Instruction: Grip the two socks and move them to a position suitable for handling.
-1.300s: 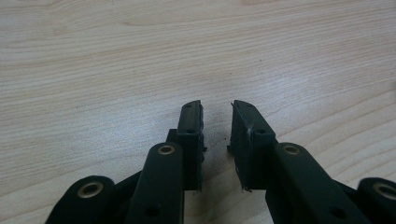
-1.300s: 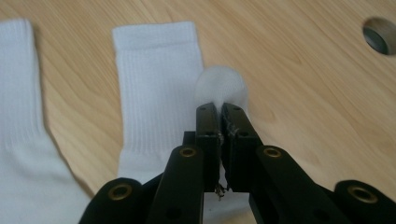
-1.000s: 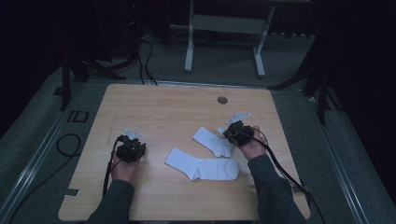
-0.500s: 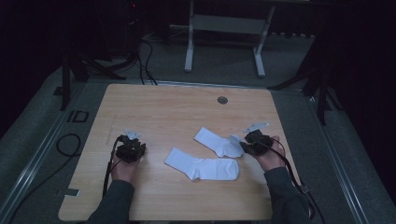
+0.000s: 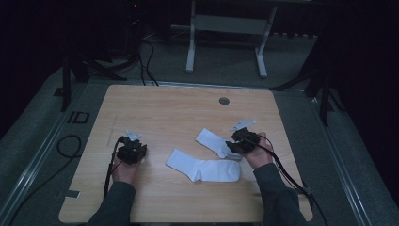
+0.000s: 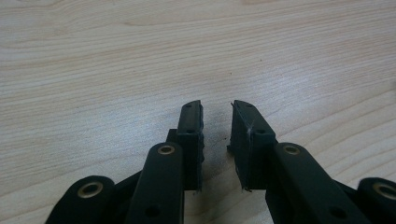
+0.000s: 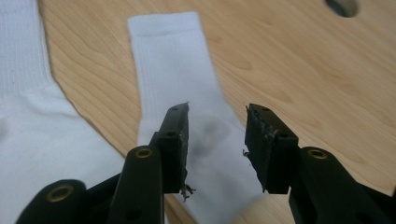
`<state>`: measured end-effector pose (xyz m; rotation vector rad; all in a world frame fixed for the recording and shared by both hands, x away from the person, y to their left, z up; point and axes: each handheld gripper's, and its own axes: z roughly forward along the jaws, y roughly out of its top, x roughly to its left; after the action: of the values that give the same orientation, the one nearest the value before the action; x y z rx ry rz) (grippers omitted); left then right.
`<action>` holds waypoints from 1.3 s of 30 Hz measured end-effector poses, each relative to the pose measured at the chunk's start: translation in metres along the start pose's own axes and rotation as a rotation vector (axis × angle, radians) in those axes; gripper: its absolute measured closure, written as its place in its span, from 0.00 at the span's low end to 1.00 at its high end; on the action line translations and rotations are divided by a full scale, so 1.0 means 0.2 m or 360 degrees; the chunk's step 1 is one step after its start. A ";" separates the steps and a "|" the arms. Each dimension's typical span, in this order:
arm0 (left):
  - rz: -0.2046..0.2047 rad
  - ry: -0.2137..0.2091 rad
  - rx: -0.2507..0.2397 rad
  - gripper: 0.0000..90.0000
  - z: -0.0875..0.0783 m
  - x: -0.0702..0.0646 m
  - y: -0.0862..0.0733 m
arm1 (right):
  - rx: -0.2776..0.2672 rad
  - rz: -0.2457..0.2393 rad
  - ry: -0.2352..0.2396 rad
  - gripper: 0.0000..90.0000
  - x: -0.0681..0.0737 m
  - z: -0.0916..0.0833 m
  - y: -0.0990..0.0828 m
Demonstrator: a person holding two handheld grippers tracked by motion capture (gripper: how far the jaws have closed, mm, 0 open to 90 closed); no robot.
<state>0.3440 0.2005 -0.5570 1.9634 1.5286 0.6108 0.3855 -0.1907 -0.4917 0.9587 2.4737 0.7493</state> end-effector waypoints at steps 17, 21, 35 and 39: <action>0.0002 -0.0002 0.0001 0.82 0.00 0.00 0.00 | 0.0149 -0.0044 0.0028 0.95 0.02 0.15 0.05; 0.0003 -0.0001 0.0001 0.82 0.00 0.00 0.00 | 0.0110 -0.0040 0.0002 0.95 -0.01 0.08 0.05; 0.0000 0.0000 0.0001 0.82 0.00 0.00 0.00 | 0.0157 0.0153 -0.0136 0.91 -0.21 -0.06 -0.25; 0.0001 0.0001 0.0002 0.82 0.00 0.00 0.00 | 0.0170 0.0220 -0.0176 0.89 -0.26 -0.11 -0.32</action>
<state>0.3440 0.2006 -0.5569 1.9646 1.5291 0.6108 0.3776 -0.2754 -0.5051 1.1870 2.3904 0.5944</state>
